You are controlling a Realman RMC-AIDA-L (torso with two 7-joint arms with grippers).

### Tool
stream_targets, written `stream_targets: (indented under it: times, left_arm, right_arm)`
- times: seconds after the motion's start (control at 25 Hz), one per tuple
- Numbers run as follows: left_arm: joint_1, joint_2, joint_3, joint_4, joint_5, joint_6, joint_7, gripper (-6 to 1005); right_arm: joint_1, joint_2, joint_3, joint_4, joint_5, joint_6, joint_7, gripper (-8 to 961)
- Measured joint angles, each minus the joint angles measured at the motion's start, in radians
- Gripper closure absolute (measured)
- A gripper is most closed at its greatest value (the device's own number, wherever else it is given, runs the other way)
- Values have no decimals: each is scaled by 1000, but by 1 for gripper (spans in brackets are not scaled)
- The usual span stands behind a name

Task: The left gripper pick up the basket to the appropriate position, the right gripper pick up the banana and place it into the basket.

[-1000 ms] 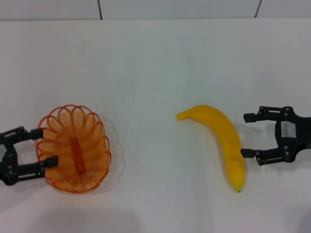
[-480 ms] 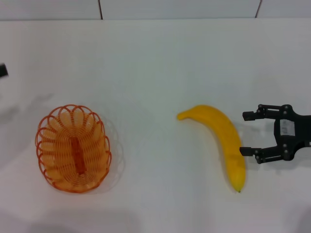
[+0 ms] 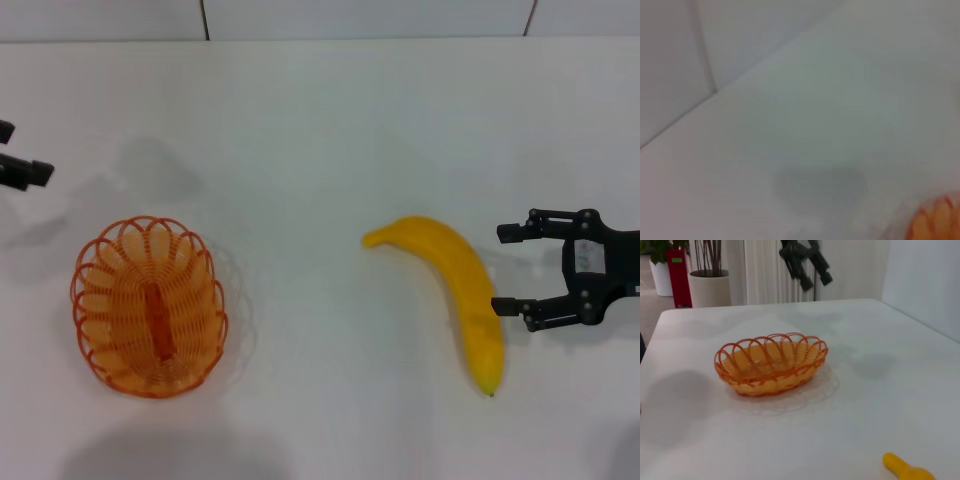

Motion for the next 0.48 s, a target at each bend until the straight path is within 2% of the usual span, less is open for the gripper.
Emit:
stream_targets:
  times: [0.08,0.16,0.4,0.48]
  left_arm:
    - [5,-59,59,94,35,-13,89,142]
    - [12,-98,113,171,42,-33,135,142]
    - [3,-94,322,152,-25,-55,127,142]
    - [0,-94,354,131,-25,-72,127,142]
  right_arm:
    - [1,-1,-1,0,1,-2,0,76]
    - [2,-2,0,0,1,-4,0,77]
    - [5,-3,1,0,2,-4,0,79]
    - [9,-2,-1,0,2,-4,0,80]
